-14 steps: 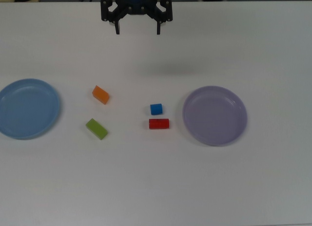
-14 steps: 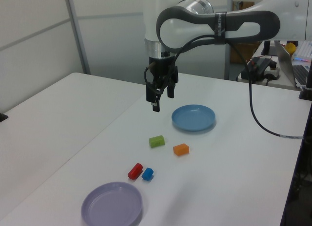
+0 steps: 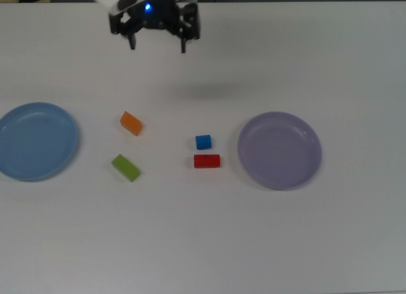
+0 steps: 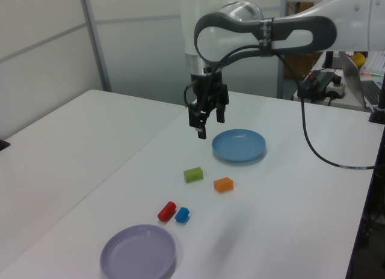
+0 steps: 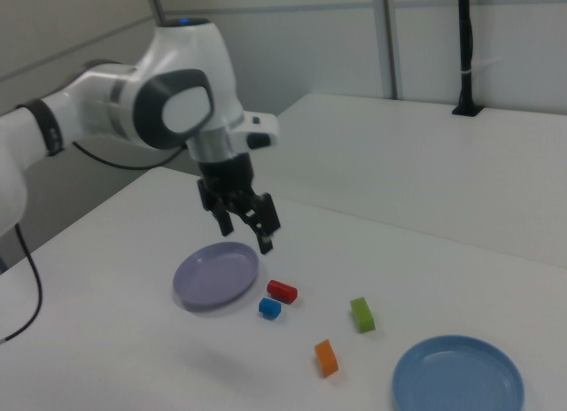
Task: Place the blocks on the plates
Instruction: 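Move the gripper down toward the green block, then close the gripper on the green block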
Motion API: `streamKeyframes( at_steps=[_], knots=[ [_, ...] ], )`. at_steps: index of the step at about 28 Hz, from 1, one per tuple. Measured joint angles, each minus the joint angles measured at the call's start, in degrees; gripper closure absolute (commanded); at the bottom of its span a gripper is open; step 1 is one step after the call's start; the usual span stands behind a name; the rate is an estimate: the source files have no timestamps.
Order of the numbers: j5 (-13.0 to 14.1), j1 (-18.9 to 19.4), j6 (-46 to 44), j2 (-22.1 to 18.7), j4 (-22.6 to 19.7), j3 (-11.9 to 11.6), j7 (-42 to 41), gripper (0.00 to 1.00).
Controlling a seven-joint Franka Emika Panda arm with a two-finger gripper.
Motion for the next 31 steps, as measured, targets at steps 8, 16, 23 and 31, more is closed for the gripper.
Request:
streamKeyframes(
  at_steps=[8,16,23,31],
  knots=[
    [0.0,-3.6,7.8,7.7,0.0,-0.2,4.5,0.0],
    [0.0,-5.3,18.3,15.8,0.0,-0.3,15.8,0.0],
    [0.0,-5.2,28.0,21.5,0.0,-0.2,21.4,0.0],
    [-0.2,-4.7,35.6,26.1,0.0,-0.2,22.3,0.0]
  ],
)
